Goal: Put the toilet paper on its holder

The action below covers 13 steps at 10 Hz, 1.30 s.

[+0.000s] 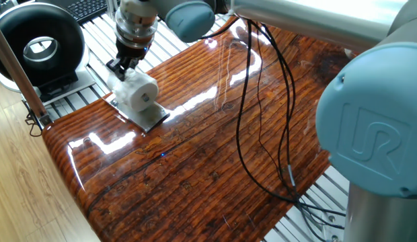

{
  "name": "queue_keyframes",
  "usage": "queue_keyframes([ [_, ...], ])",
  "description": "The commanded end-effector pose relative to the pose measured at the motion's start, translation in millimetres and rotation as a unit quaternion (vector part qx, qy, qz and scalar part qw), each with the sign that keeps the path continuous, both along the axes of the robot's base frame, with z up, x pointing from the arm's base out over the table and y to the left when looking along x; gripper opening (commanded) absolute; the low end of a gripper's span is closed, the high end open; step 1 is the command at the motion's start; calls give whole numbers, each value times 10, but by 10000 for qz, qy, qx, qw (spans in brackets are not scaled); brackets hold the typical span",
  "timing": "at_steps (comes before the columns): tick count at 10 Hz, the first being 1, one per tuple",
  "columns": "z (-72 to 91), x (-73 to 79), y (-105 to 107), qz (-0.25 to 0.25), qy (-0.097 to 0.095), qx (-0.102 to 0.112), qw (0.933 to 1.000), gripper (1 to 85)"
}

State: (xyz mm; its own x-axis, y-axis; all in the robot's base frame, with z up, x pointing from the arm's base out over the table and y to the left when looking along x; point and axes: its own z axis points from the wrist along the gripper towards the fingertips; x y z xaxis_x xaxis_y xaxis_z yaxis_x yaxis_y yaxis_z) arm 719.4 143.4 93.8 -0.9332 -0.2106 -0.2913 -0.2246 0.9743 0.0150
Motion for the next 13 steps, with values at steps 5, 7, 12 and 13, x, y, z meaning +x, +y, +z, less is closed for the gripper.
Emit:
queue_keyframes([
  [5,48,-91,-112,58,212,-176,9996,327],
  [7,100,42,-33,-208,-31,67,9998,230],
  [12,106,101,-129,-362,-29,36,9993,210],
  [13,93,111,-130,-391,-27,53,9992,210],
])
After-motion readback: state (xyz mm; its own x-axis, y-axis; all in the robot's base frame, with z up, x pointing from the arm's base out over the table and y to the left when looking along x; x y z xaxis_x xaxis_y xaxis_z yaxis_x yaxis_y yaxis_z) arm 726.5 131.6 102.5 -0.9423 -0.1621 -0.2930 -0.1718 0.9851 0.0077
